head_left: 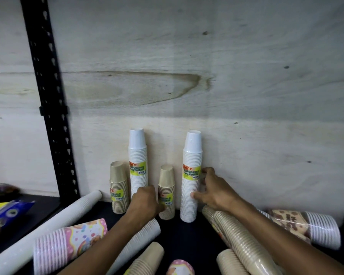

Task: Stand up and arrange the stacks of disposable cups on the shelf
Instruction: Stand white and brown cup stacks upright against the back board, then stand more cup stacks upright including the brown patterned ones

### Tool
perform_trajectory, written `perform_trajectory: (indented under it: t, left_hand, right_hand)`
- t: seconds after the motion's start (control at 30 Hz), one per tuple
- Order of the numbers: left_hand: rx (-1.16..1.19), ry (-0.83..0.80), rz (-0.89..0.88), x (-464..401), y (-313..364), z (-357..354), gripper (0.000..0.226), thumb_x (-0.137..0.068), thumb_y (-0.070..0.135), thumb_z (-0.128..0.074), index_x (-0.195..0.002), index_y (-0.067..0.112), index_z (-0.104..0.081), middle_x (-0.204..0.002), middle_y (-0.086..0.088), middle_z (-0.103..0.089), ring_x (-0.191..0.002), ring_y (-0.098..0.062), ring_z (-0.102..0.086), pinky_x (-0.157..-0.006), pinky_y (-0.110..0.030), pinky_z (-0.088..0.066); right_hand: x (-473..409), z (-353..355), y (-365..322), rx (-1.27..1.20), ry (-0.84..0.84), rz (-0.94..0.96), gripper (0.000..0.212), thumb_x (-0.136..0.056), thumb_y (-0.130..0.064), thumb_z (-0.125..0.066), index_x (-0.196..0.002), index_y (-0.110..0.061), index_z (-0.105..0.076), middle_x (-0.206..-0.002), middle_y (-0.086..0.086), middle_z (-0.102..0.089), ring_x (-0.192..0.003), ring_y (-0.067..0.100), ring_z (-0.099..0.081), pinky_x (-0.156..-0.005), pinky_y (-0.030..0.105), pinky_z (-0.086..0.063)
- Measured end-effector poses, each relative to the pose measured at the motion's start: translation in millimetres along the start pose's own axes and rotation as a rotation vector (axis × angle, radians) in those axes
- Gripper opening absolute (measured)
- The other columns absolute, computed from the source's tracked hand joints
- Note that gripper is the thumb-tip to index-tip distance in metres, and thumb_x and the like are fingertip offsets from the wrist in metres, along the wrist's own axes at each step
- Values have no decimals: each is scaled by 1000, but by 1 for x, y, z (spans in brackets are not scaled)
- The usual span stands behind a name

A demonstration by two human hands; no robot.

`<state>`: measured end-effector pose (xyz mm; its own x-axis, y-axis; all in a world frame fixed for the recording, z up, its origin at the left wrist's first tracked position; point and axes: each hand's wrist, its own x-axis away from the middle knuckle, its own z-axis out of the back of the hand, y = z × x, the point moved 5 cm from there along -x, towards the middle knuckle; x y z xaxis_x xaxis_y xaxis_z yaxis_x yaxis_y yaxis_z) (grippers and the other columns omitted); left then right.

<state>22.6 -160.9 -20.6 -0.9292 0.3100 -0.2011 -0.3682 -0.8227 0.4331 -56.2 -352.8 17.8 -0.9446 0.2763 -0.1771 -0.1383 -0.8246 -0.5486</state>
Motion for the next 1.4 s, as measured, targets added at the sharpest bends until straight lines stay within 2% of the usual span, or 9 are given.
perform_trajectory:
  t: [0.2, 0.3, 0.43, 0.6, 0.77, 0.93, 1.1, 1.23, 1.4]
  left_hand:
    - [21, 40, -66, 27, 28, 29, 38, -81, 45, -70, -105, 16, -66, -99, 0, -74, -90, -19, -70, -83, -30, -54]
    - [196, -138, -65, 46, 48, 11, 42, -84, 55, -62, -85, 14, -69, -79, -4, -76, -63, -17, -73, -74, -34, -61]
    - [391, -379, -16, 66, 81, -21, 61, -86, 62, -56, -96, 3, -68, -91, -12, -75, -78, -25, -75, -73, -39, -63]
    - [419, -576, 71, 85, 118, -47, 74, -76, 77, -53, -102, 8, -65, -91, -8, -73, -67, -18, -69, -52, -26, -57]
    - [301, -575, 11, 91, 132, -56, 89, -63, 89, -52, -95, 8, -71, -86, -4, -72, -78, -18, -71, -65, -28, -57]
    - [378, -577, 13, 93, 139, -62, 65, -67, 77, -64, -84, 14, -65, -79, -2, -64, -73, -17, -59, -66, -28, -52]
    - [514, -496, 35, 90, 140, -52, 45, -74, 60, -70, -88, 18, -63, -73, 3, -62, -65, -11, -55, -56, -21, -43]
    - [680, -466, 53, 87, 136, -37, 34, -82, 49, -63, -103, 23, -58, -89, 2, -71, -80, -13, -68, -72, -30, -59]
    - [735, -464, 103, 80, 114, -10, 40, -81, 48, -63, -113, 25, -57, -94, -1, -73, -83, -17, -71, -62, -30, -58]
  right_hand:
    - [21, 44, 25, 118, 13, -116, 63, -85, -41, -71, -138, -19, -43, -133, 6, -59, -118, 23, -58, -100, 33, -46]
    - [39, 63, 46, 221, -22, -175, 50, -89, -46, -64, -130, -20, -52, -134, 3, -59, -119, 21, -56, -100, 33, -45]
    - [61, 83, 79, 346, -83, -265, 44, -91, -44, -60, -121, -12, -65, -128, 6, -64, -115, 22, -61, -99, 33, -49]
    - [79, 93, 120, 423, -243, -315, 35, -83, -42, -64, -97, -12, -76, -100, 5, -75, -93, 18, -70, -83, 32, -55]
    - [93, 89, 136, 432, -367, -333, 29, -82, -41, -67, -93, -15, -74, -81, -1, -67, -72, 12, -59, -62, 25, -42]
    - [100, 86, 147, 455, -398, -327, 37, -87, -41, -65, -120, -26, -58, -105, -7, -58, -94, 11, -54, -65, 15, -40]
    - [98, 87, 163, 348, -360, -349, 21, -78, -48, -72, -84, -32, -61, -93, -9, -66, -90, 12, -63, -74, 32, -56]
    - [97, 89, 161, 144, -280, -413, 38, -78, -47, -74, -110, -30, -59, -106, -1, -64, -97, 17, -64, -71, 34, -62]
    - [87, 102, 139, 2, -114, -432, 40, -87, -32, -72, -120, -18, -55, -108, 9, -61, -91, 26, -68, -74, 40, -63]
